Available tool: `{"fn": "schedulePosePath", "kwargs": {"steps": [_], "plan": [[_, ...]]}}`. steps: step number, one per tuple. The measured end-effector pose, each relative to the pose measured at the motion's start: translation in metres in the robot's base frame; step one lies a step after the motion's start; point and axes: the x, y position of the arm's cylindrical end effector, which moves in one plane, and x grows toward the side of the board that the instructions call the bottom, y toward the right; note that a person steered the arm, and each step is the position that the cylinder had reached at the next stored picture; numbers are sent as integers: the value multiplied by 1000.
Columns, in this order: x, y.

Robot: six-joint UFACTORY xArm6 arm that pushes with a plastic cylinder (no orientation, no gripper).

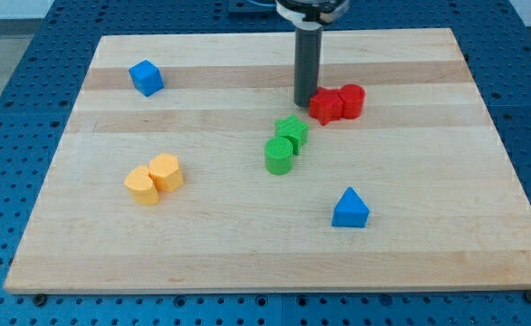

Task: Point your hand at the top right side of the blue cube

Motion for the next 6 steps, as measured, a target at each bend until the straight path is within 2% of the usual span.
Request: {"fn": "schedulePosePath", "kwargs": {"steps": [1,2,3,4,5,6], "plan": [[3,16],[-32,-13],[-67,-70],[-80,-140],[-82,-187],[-107,-207]]}}
